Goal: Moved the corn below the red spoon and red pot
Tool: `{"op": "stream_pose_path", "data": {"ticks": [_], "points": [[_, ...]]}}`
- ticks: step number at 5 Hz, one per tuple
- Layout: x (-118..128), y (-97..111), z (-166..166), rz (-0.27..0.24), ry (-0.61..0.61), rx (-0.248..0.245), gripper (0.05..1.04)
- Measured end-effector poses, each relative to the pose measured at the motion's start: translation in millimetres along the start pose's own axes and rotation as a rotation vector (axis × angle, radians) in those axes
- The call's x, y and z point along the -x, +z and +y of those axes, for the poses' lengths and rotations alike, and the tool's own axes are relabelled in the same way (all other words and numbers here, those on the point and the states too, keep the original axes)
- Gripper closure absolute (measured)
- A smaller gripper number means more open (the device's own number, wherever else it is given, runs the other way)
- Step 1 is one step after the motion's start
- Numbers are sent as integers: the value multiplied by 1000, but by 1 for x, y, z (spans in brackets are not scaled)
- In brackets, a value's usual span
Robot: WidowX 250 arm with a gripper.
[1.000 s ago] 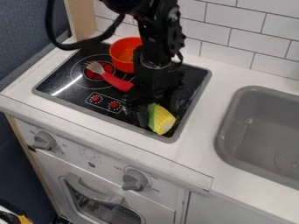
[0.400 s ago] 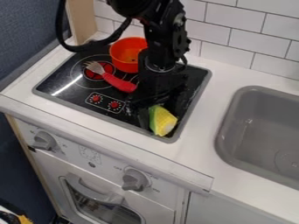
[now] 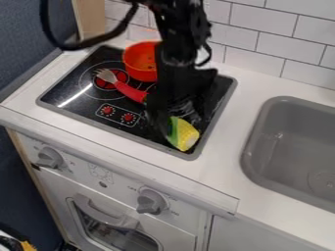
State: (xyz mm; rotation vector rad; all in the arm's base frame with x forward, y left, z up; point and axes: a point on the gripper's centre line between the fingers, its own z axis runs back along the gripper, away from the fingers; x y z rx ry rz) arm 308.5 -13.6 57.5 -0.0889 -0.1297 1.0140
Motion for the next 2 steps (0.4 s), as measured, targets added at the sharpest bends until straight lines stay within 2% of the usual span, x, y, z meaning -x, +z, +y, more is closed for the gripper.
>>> {"op": "stream_pose_path", "data": {"ticks": [1,2], "points": [[-9,22,-9,63,8,2,83],[-16,43,-10,-7,14,53,83]]}}
